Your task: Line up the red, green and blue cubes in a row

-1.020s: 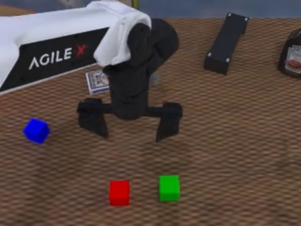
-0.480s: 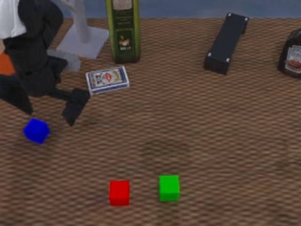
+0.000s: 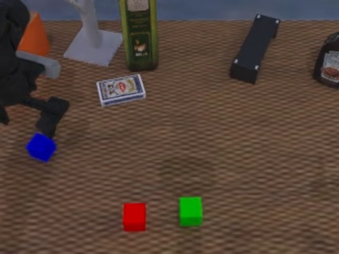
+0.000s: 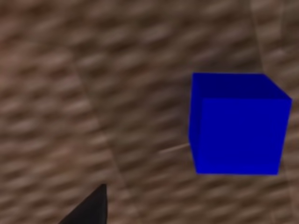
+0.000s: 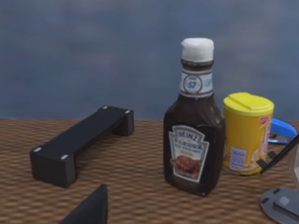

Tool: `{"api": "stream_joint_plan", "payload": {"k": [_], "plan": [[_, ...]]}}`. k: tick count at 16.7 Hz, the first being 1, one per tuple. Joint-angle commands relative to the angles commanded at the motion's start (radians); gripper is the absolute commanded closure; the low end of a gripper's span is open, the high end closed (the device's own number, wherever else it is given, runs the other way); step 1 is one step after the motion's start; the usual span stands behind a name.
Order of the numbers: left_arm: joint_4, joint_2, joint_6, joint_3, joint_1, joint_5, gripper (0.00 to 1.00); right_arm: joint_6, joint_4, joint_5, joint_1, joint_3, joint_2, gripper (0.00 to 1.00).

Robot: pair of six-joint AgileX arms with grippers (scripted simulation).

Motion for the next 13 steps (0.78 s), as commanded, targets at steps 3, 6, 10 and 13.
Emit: {"api": "stream_joint_plan", "payload": {"k": [3,6,10,13], "plan": [[0.015,0.010,-0.002,-0.007,-0.003,-0.001,0.00,0.000,0.000,0.000,0.000,0.000,0.000,0.00],[0.105,0.046,-0.001,-0.060,-0.001,0.000,0.00,0.000,0.000,0.000,0.000,0.000,0.000,0.00],[0.267,0.112,0.003,-0.151,0.001,0.001,0.00,0.000,0.000,0.000,0.000,0.000,0.000,0.00],[0.322,0.137,0.004,-0.185,0.002,0.001,0.00,0.000,0.000,0.000,0.000,0.000,0.000,0.00]]}}
